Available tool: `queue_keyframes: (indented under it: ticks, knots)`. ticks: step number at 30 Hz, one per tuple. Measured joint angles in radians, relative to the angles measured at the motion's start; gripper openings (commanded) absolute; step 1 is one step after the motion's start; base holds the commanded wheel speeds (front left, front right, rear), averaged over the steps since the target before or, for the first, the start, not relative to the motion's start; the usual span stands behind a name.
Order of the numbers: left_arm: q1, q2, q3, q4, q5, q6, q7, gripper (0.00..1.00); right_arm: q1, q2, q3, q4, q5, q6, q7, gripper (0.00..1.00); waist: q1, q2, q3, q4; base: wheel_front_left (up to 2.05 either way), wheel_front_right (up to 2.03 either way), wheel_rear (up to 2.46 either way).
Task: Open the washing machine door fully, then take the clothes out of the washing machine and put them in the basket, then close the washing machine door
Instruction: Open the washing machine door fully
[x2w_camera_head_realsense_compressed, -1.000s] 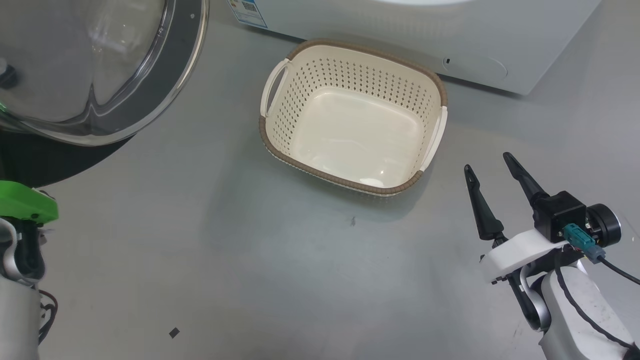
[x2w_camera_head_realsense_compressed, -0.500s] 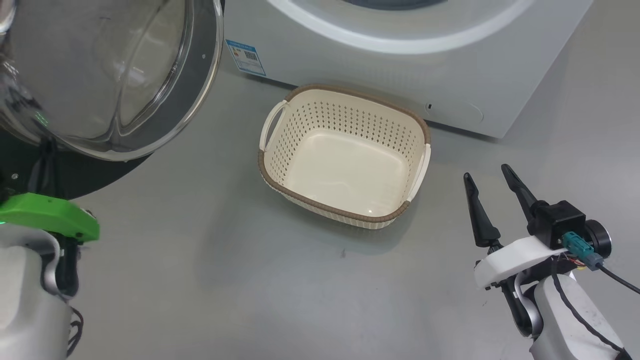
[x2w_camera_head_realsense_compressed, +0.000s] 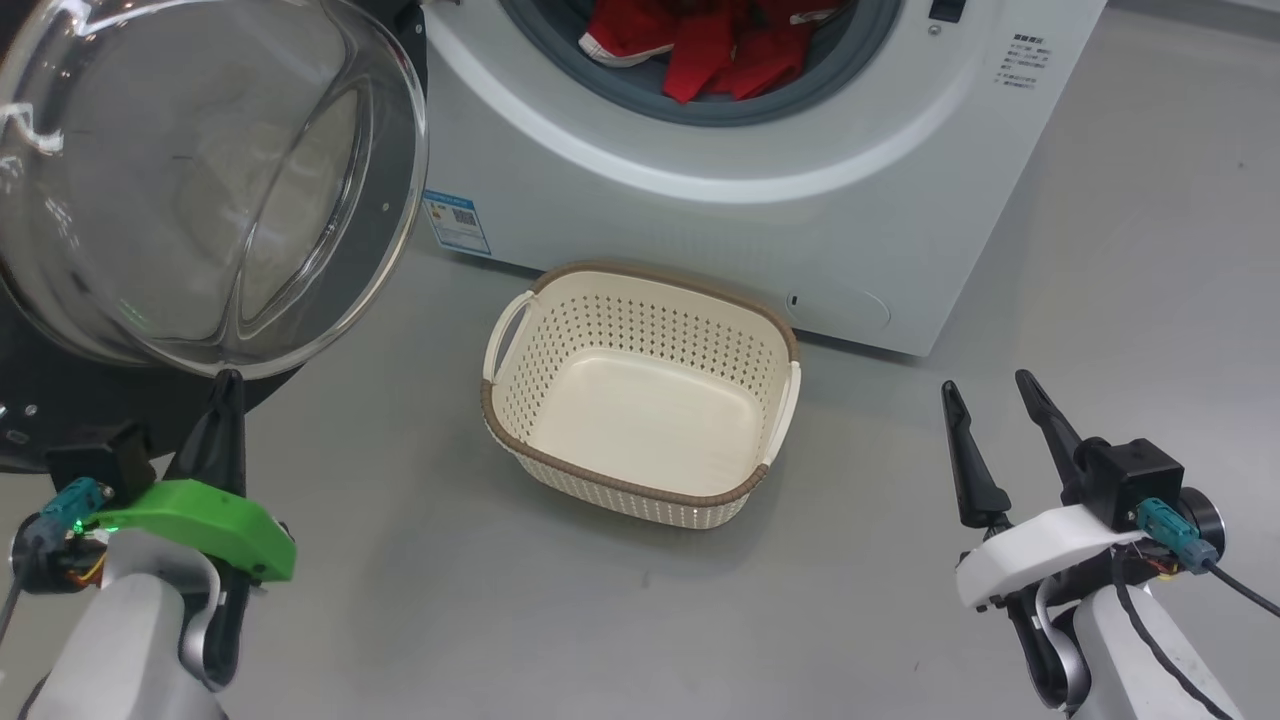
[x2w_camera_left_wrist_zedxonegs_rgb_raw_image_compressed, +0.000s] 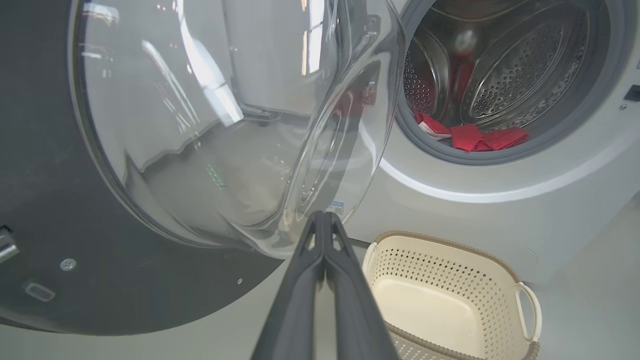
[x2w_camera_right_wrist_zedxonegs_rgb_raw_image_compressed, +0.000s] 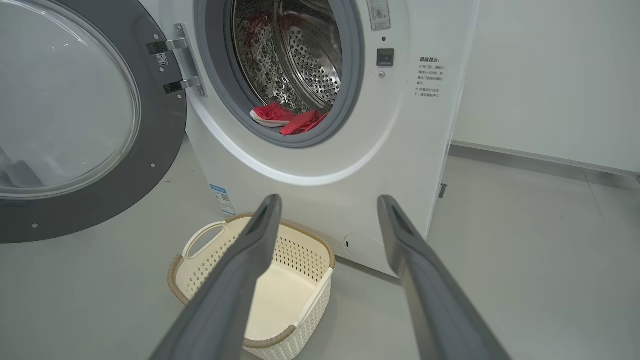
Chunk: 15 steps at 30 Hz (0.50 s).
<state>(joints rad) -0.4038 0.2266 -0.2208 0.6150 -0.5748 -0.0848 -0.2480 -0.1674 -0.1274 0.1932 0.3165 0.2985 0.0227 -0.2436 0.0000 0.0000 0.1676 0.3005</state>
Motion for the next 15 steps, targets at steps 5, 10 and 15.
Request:
queue_keyframes:
  ticks: [5,10,15]
  knots:
    - [0.05,-0.013,-0.017,-0.038,0.014,-0.001,-0.001,0.0,0.034,0.001,-0.012,0.002,0.005,0.0,0.0,1.0,0.0,0.0,-0.036,-0.035,0.0,0.0,0.0]
    - [0.105,-0.025,-0.027,-0.07,0.023,-0.004,-0.001,0.0,0.053,0.004,-0.016,0.0,0.009,-0.007,-0.001,1.0,0.0,0.0,-0.063,-0.078,0.0,0.0,0.0]
    - [0.139,-0.046,-0.018,-0.128,0.04,-0.004,-0.001,0.0,0.065,0.006,-0.02,-0.007,0.009,-0.007,-0.001,1.0,0.0,0.0,-0.083,-0.122,0.0,0.0,0.0]
